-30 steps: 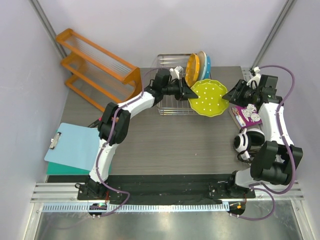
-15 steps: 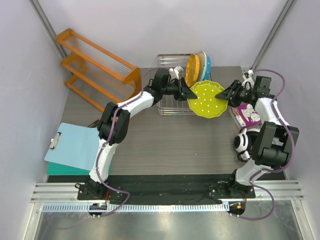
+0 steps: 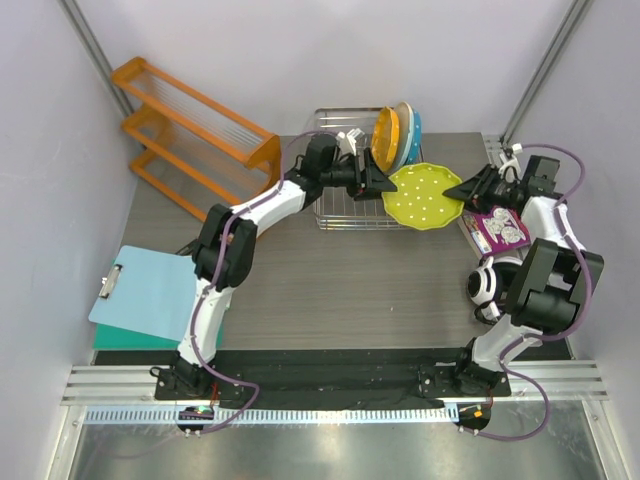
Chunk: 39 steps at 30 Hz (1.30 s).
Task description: Load the plates into the dish rack
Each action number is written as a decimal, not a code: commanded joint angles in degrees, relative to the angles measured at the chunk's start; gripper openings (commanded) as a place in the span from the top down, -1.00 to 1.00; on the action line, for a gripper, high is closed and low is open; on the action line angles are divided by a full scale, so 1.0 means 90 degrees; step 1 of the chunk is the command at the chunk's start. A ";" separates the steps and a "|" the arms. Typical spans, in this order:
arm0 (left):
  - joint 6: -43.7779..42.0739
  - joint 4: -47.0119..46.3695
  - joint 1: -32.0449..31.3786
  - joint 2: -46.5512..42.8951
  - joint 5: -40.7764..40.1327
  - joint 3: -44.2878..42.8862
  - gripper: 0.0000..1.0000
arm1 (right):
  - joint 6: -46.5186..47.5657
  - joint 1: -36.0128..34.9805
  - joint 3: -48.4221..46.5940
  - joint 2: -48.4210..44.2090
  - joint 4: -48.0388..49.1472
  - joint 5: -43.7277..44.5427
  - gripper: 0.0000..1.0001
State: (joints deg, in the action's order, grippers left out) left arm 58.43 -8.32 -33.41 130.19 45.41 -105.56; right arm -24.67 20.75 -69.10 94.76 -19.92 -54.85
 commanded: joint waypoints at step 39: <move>-0.6835 0.3795 0.0548 -0.7669 -0.4294 0.4082 -0.99 | 0.3336 -0.5138 -0.7068 0.2605 0.0153 1.0704 0.98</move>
State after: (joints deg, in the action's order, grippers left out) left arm -2.07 26.57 -28.84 62.70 5.98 -68.84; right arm 2.92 -25.98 -124.92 120.33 -30.70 33.95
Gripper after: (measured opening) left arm 0.994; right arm 0.293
